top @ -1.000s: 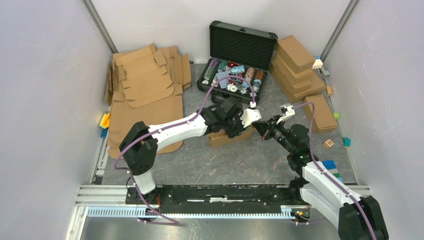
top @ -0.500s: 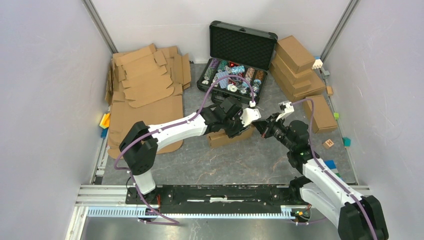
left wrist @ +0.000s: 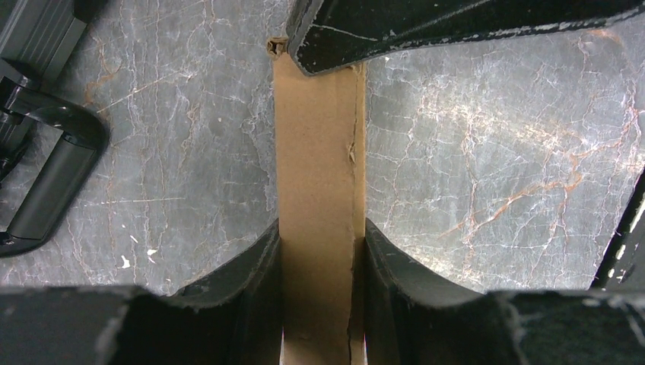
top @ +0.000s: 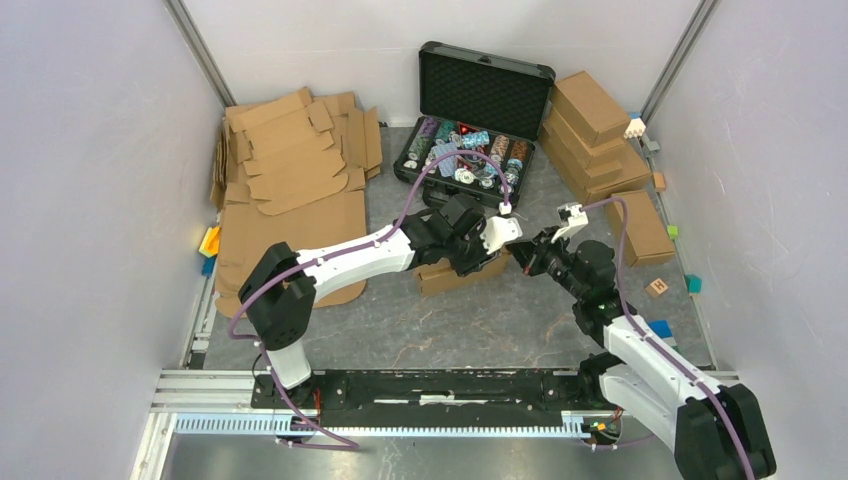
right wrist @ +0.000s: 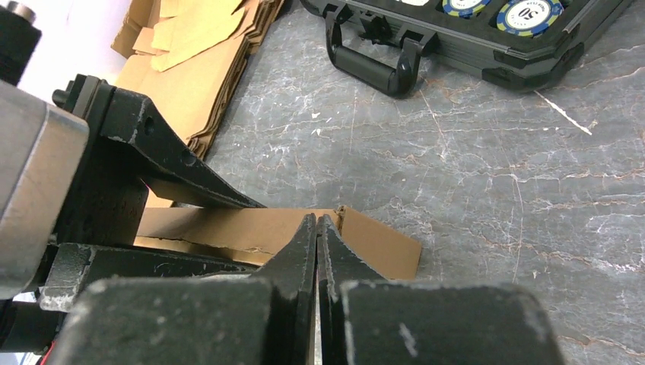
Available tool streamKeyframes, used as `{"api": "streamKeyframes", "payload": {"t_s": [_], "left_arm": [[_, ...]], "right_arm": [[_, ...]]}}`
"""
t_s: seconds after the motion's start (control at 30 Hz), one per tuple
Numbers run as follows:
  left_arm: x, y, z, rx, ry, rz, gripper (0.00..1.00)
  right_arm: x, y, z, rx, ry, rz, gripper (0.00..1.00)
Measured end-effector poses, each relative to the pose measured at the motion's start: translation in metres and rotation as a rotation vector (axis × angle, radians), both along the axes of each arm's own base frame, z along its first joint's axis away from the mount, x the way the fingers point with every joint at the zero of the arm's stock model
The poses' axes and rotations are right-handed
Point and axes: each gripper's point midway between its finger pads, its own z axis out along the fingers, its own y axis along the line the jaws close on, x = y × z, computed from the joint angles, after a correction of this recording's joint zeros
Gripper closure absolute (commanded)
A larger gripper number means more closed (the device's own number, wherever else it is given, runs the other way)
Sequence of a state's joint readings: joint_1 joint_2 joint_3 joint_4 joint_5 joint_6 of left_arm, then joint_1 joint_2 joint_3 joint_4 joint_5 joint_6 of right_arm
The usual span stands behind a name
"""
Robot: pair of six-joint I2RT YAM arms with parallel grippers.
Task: Fold the paper box
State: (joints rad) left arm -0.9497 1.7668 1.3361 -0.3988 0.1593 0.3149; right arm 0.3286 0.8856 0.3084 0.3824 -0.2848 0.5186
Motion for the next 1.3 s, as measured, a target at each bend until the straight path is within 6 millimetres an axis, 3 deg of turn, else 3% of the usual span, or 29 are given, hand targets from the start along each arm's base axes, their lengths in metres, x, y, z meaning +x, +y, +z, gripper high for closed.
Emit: {"api": "streamKeyframes", "payload": {"t_s": [0.37,0.7,0.83,1.3], "left_arm": [[-0.001,0.0,0.0,0.0,0.001,-0.002,0.64],[0.0,-0.001,-0.001,0.001,0.002,-0.002,0.48],[-0.003,0.002,-0.012,0.029,0.026,-0.003,0.42],[-0.003,0.004,-0.015,0.023,0.059,0.0,0.38]], "right_arm": [[-0.003,-0.001,-0.007,0.025,-0.067,-0.001,1.0],[-0.002,-0.002,-0.01,0.042,-0.103,-0.01,1.0],[-0.002,-0.004,-0.013,0.041,-0.106,-0.023,1.0],[0.0,-0.003,-0.014,0.051,-0.138,-0.054,1.0]]}}
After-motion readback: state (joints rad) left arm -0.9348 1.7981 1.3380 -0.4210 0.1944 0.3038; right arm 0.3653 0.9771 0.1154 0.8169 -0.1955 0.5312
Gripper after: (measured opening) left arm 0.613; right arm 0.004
